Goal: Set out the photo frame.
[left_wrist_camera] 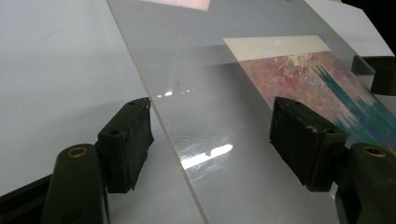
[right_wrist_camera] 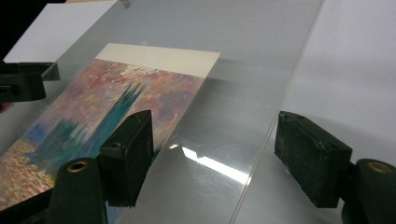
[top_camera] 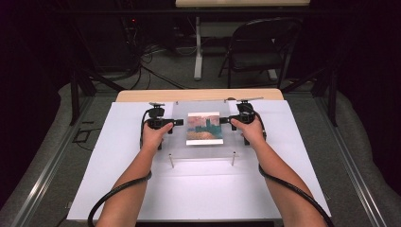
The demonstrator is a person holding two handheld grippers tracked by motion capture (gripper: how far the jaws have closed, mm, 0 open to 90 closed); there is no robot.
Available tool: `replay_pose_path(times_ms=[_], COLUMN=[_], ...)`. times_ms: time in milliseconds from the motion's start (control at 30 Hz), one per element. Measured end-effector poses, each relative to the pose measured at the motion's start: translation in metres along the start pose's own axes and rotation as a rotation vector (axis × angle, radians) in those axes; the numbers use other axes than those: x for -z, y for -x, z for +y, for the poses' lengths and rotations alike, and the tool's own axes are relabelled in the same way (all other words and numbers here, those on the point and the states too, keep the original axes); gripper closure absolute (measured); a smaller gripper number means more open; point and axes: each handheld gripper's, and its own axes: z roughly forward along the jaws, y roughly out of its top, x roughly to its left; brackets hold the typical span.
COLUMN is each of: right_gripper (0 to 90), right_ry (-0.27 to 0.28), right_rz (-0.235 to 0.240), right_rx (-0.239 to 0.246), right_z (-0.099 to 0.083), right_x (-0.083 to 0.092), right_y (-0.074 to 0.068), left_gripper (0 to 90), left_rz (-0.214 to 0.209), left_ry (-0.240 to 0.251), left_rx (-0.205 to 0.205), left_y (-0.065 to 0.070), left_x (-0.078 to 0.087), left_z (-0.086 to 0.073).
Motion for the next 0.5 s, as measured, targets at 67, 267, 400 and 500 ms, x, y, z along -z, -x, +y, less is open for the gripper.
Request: replay_pose_path(times_ms=[67, 267, 400, 500], right_gripper=[28.7, 28.5, 28.4, 28.5], right_ry=[-0.001, 0.002, 0.007, 0.006], right_rz=[0.026, 0.028, 0.026, 0.024], right_rx=[-0.021, -0.021, -0.02, -0.014], right_z=[-0.0012, -0.0018, -0.0023, -0.0026], right_x=[-0.0009, -0.0011, -0.0012, -0.0006], right_y=[0.0008, 0.0006, 0.0003, 0.0004], left_gripper=[29.7, 29.8, 29.4, 29.6], left_rz=[-0.006, -0.025, -0.025, -0.022], left_ry=[-0.003, -0.006, -0.003, -0.003], left_rx=[0.01, 0.026, 0.034, 0.035], left_y=[-0.001, -0.0013, -0.0008, -0.0002], left_x=[0.0, -0.0015, -0.0021, -0.0021], left_z=[-0.0003, -0.001, -0.0014, -0.0008])
